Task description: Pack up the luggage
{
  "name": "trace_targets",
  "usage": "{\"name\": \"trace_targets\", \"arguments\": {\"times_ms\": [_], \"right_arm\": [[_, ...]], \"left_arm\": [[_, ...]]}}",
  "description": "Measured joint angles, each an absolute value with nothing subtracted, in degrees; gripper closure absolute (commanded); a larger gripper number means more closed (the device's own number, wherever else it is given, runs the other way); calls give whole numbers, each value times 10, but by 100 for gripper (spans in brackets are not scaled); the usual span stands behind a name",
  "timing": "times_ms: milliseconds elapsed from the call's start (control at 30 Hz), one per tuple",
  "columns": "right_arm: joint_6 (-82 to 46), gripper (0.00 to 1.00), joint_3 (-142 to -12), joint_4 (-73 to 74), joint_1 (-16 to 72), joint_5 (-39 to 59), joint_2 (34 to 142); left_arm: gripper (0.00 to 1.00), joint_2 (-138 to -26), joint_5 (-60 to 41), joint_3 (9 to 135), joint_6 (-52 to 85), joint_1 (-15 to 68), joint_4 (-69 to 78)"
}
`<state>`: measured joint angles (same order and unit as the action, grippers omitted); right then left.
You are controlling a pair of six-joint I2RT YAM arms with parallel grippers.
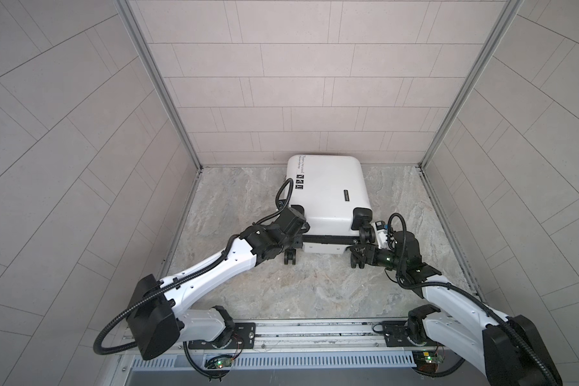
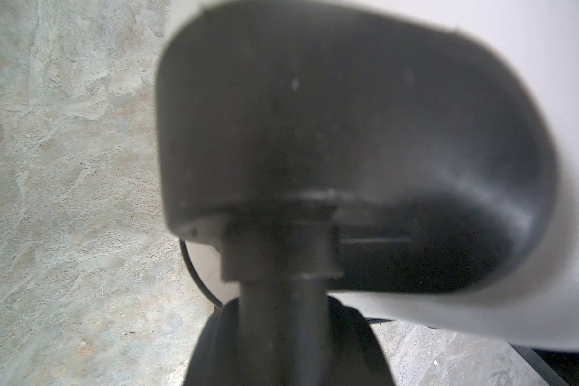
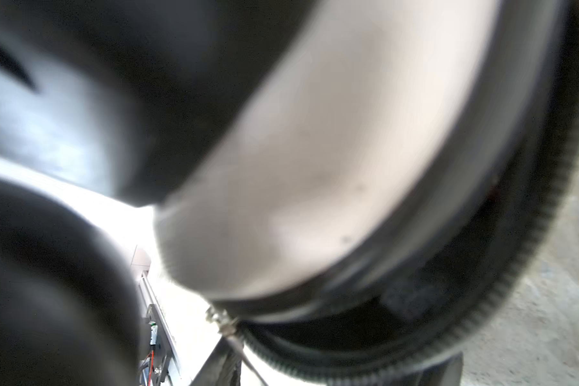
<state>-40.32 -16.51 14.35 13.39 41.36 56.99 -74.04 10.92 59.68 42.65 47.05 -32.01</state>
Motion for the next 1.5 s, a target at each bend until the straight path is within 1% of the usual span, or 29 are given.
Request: {"name": "trace_targets", "arguments": {"times_ms": [333,533,733,867,1000,1233,1500], "right_arm": [[-433,78,-168,158,135,411,584],[-439,82,-170,148,135,410,568],[-440,82,-170,130,135,406,542],[-440,83,-170,117,134,399,527],[-440,88,-170,112,134,398,521],[-445,100,-178,112,135,413,521],[-436,100,-187,86,135,397,515]], "left_arm": [[100,-746,107,597,427,470,-312],[100,-746,107,597,429,470,-312],[100,-746,106,597,431,470,-312],[100,-745,105,597,431,468,-314],[100,-745,104,595,430,466,-315],[100,-743,103,594,430,463,-316],[100,-742,102,592,426,461,-313]]}}
